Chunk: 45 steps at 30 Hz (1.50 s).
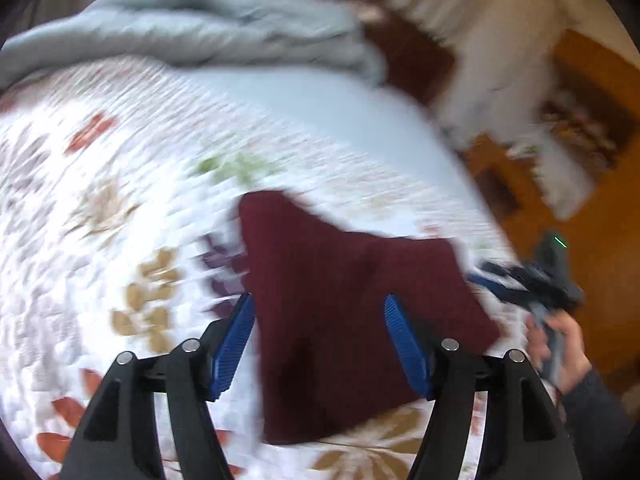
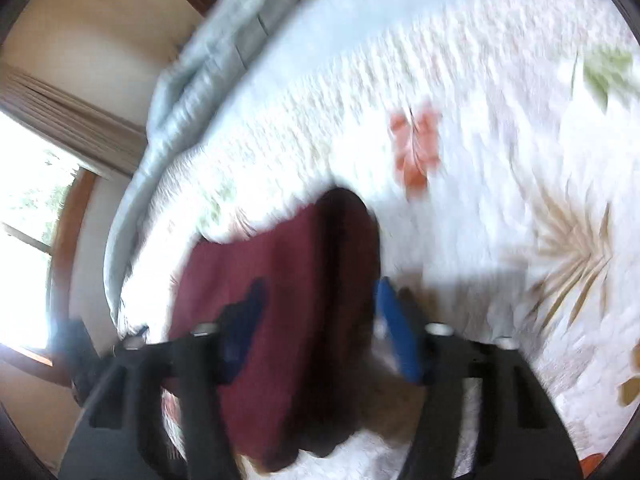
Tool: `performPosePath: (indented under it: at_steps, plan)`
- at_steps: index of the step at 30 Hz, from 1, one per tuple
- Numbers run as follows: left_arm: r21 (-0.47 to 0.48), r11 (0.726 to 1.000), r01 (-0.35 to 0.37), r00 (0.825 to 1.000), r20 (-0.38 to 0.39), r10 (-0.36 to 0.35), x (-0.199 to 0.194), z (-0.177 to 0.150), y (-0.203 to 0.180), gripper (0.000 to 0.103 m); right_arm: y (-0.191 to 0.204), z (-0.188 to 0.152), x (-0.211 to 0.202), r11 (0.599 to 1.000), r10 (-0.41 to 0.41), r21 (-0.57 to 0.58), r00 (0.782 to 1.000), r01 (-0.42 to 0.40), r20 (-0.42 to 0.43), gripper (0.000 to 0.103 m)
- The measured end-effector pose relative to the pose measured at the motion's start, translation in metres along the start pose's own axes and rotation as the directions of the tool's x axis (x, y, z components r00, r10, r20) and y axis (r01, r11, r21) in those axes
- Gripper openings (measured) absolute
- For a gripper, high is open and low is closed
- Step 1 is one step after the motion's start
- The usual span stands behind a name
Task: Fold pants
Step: 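Lower the end onto the stack and open both tools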
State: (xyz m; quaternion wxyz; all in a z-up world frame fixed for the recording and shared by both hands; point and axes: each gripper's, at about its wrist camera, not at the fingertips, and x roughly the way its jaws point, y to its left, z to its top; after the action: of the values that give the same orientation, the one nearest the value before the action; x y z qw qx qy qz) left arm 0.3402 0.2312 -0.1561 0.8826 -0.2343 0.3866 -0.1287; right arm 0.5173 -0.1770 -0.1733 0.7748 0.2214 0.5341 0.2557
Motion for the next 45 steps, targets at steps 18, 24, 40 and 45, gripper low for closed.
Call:
performPosePath:
  at_steps: [18,24,40,45]
  plan:
    - [-0.109,0.946,0.305,0.948,-0.064,-0.312,0.051,-0.073,-0.011,0.067,0.0,-0.006,0.072,0.986,0.141,0.115,0.978,-0.124,-0.153,0.0]
    - [-0.145,0.928,0.344,0.933,-0.061,-0.355,0.052,-0.073,0.003,0.067,0.026,-0.058,0.017,0.948,0.318,0.045,0.941,-0.315,-0.115,0.004]
    - [-0.223,0.921,0.321,0.941,-0.031,-0.336,0.021,-0.082,0.011,0.074,-0.043,-0.117,-0.027,0.917,0.309,0.258,0.951,-0.305,0.026,0.004]
    - [-0.205,0.95,0.235,0.972,0.032,-0.233,-0.05,-0.125,0.001,0.074,-0.054,-0.172,-0.087,0.82,0.432,0.343,0.888,-0.459,0.154,0.025]
